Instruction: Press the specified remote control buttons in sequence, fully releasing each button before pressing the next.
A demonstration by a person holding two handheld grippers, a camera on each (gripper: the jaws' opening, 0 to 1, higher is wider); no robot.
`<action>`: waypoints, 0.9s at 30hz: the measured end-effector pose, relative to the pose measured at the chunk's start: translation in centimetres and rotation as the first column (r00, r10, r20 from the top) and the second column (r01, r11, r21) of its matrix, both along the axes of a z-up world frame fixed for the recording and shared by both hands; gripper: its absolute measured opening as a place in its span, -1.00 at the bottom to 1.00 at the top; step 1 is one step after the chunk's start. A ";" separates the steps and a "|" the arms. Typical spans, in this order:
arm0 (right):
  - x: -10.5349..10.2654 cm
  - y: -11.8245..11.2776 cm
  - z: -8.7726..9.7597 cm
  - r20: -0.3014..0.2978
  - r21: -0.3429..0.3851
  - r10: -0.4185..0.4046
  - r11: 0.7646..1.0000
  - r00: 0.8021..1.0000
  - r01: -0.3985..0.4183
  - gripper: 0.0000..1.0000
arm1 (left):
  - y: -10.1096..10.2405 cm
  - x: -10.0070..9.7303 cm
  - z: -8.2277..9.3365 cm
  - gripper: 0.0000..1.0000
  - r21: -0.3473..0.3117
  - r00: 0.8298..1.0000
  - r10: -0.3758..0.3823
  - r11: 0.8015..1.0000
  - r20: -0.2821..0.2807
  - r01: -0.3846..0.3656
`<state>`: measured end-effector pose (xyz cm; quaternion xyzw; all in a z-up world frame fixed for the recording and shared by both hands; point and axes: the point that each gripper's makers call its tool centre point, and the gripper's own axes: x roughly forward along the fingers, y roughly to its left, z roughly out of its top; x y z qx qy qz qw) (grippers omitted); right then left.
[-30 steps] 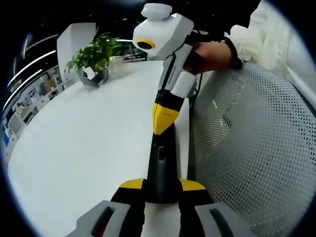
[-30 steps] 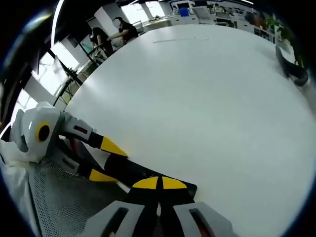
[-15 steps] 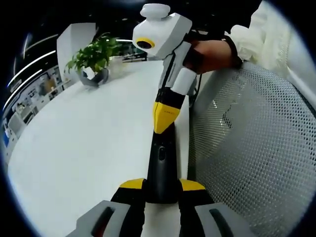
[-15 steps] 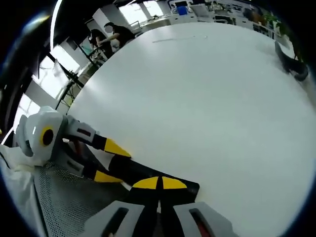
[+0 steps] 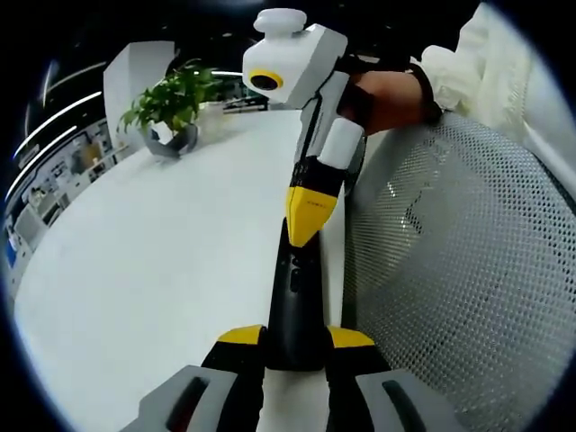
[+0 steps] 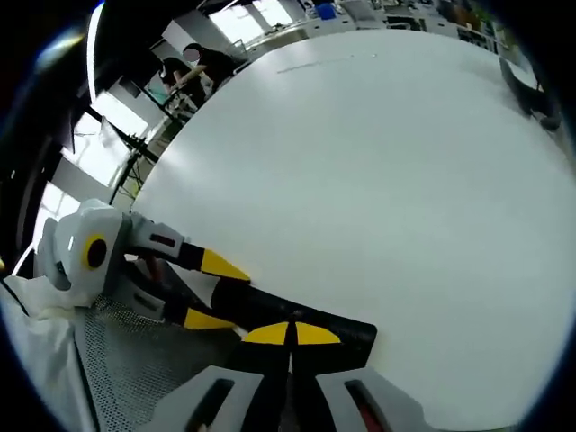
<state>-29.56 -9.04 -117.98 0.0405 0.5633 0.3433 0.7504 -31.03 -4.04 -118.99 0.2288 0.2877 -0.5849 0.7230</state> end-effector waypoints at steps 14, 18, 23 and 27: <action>-0.1 -0.1 -0.3 0.044 -0.051 0.044 0.998 0.998 -0.042 -1.00 | 0.0 0.0 0.0 -0.49 -0.001 1.000 -0.003 1.000 -0.004 0.003; 0.2 -0.3 -0.4 0.024 -0.033 0.006 0.999 1.000 -0.005 -1.00 | 0.3 0.0 0.0 -0.49 0.007 1.000 -0.007 1.000 -0.006 0.007; 0.0 -0.2 -0.4 0.030 -0.031 0.024 0.999 0.999 -0.023 -1.00 | 0.3 0.0 -0.1 -0.50 0.007 1.000 -0.002 1.000 -0.007 0.002; 0.0 -0.2 -0.2 0.018 -0.015 0.017 1.000 1.000 -0.017 -1.00 | 0.3 0.0 -0.1 -0.50 0.005 1.000 0.003 1.000 -0.009 -0.003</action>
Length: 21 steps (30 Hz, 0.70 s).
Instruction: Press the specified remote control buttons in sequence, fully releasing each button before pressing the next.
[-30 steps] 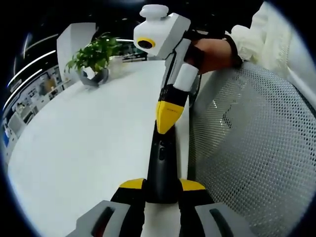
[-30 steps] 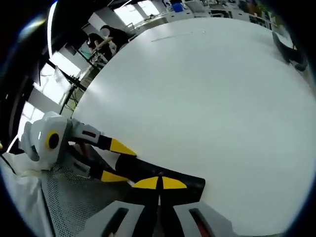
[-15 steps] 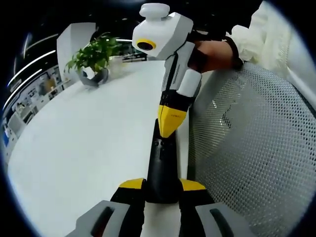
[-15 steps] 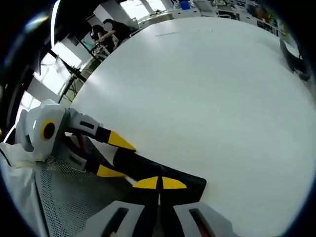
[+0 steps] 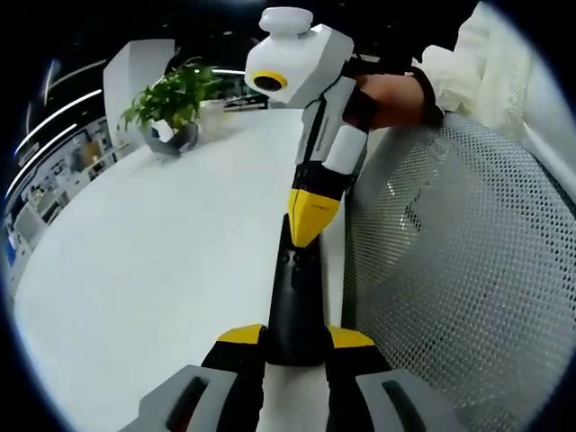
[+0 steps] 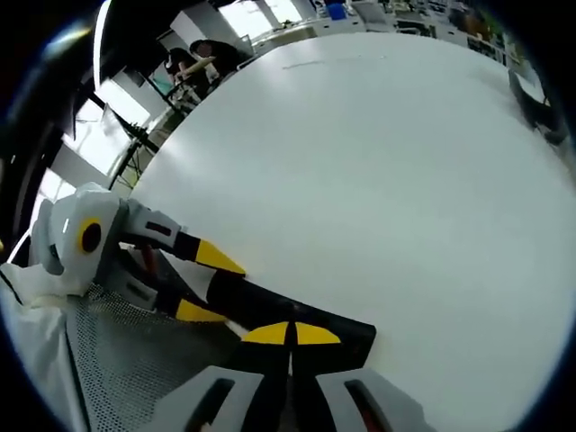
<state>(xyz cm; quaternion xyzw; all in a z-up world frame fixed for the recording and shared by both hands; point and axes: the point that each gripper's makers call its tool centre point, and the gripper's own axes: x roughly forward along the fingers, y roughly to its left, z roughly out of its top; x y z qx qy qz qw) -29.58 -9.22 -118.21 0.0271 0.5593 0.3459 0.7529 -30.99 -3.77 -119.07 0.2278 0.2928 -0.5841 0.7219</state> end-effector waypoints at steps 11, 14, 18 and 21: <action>-0.4 -0.6 0.1 -0.002 -0.061 0.011 0.998 1.000 -0.011 -1.00 | 0.0 0.0 0.0 -0.50 0.004 1.000 -0.002 1.000 0.001 0.002; -0.8 -1.0 0.0 -0.024 -0.086 0.010 0.996 1.000 -0.012 -1.00 | 0.0 0.0 0.0 -0.50 0.005 1.000 -0.004 1.000 0.001 0.004; -1.0 -1.0 0.0 -0.037 -0.106 0.011 0.994 0.999 -0.015 -1.00 | 0.0 0.0 0.0 -0.50 0.006 1.000 -0.003 1.000 0.002 0.003; -0.8 -1.0 0.2 -0.021 -0.094 0.003 0.996 1.000 -0.005 -1.00 | 0.0 0.0 0.0 -0.50 0.003 1.000 -0.003 1.000 0.003 0.003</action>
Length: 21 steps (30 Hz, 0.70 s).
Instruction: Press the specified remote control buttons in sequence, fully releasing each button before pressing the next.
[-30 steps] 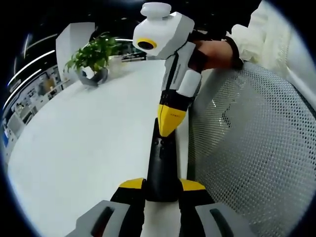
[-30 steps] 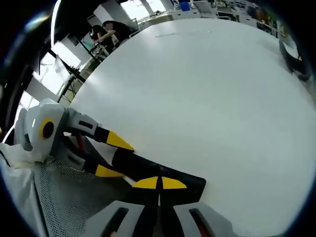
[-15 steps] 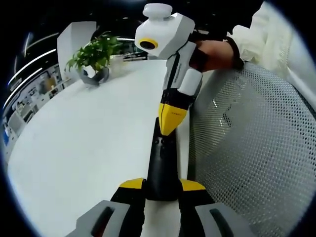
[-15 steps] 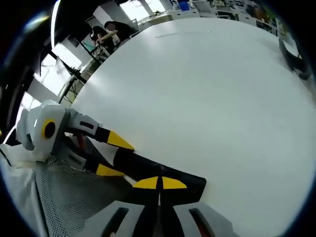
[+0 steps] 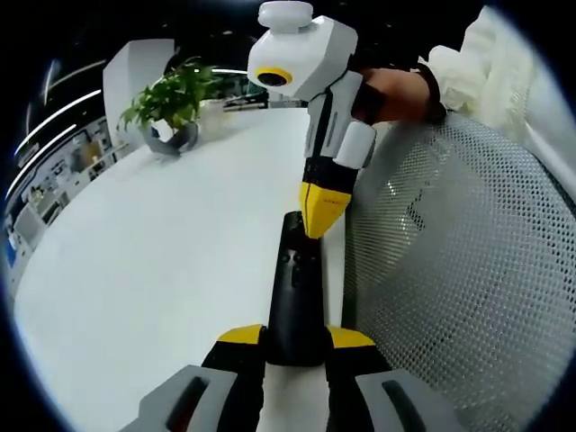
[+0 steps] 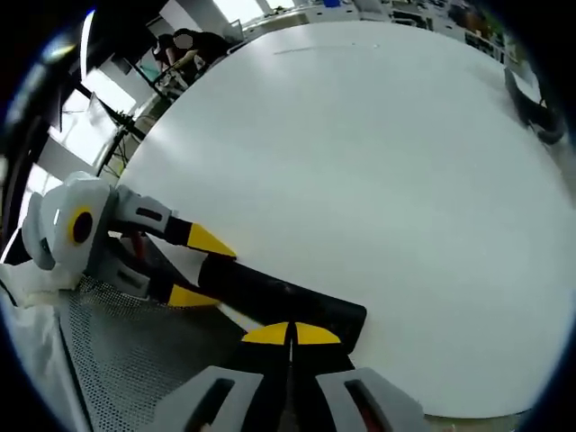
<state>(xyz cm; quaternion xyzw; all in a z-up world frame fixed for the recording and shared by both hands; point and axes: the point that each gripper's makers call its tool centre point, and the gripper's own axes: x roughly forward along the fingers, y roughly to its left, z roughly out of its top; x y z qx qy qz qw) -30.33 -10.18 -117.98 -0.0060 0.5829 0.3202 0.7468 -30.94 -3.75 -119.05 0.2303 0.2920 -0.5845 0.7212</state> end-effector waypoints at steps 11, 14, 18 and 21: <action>-0.2 -0.2 -0.5 0.002 -0.040 0.030 0.999 1.000 -0.029 -1.00 | 0.0 0.0 0.0 -0.50 -0.003 1.000 0.006 1.000 0.000 -0.006; -0.2 -0.2 -0.6 -0.001 -0.047 0.033 0.998 0.999 -0.033 -1.00 | 0.0 0.0 0.0 -0.49 -0.007 1.000 0.009 1.000 -0.001 -0.009; -0.2 -0.2 -0.6 0.010 -0.052 0.051 0.997 0.999 -0.050 -1.00 | 0.0 0.0 0.0 -0.49 -0.018 1.000 0.015 1.000 0.000 -0.015; -0.2 -0.2 -0.5 0.007 -0.046 0.048 0.998 0.999 -0.048 -1.00 | 0.0 0.0 0.0 -0.49 -0.022 1.000 0.015 1.000 0.001 -0.015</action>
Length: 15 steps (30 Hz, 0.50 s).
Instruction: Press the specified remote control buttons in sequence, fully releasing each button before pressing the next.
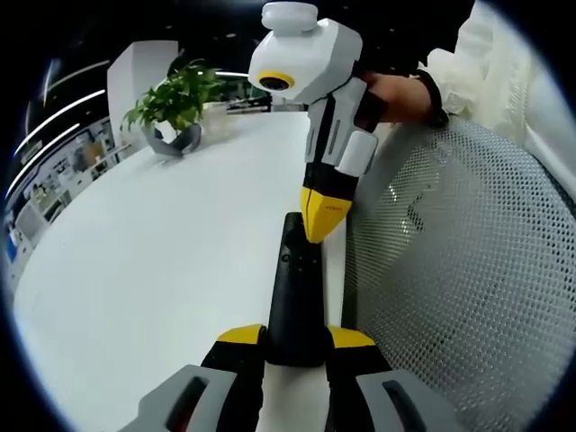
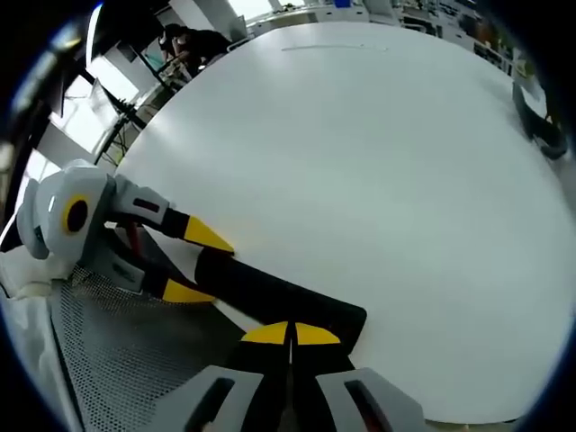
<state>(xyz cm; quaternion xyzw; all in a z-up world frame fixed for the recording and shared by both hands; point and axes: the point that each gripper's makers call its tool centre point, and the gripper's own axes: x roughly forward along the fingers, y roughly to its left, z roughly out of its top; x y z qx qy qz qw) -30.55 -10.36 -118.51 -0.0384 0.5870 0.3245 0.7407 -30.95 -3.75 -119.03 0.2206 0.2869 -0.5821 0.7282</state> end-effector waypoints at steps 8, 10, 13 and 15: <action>-0.1 0.0 0.0 0.050 -0.020 0.046 0.999 0.998 -0.045 -1.00 | -0.1 0.0 0.1 -0.49 -0.007 1.000 0.004 1.000 0.003 -0.004; -0.1 0.1 0.0 0.073 -0.030 0.079 0.997 0.994 -0.077 -1.00 | -0.1 0.0 0.1 -0.49 -0.006 1.000 0.002 1.000 0.003 -0.002; -0.1 0.1 0.0 0.104 -0.068 0.145 0.988 0.984 -0.138 -1.00 | -0.1 0.0 0.1 -0.49 -0.001 1.000 -0.003 1.000 0.005 0.003; -0.1 0.2 0.0 0.114 -0.072 0.152 0.987 0.982 -0.145 -1.00 | -0.1 0.0 0.0 -0.49 0.002 1.000 -0.006 1.000 0.004 0.006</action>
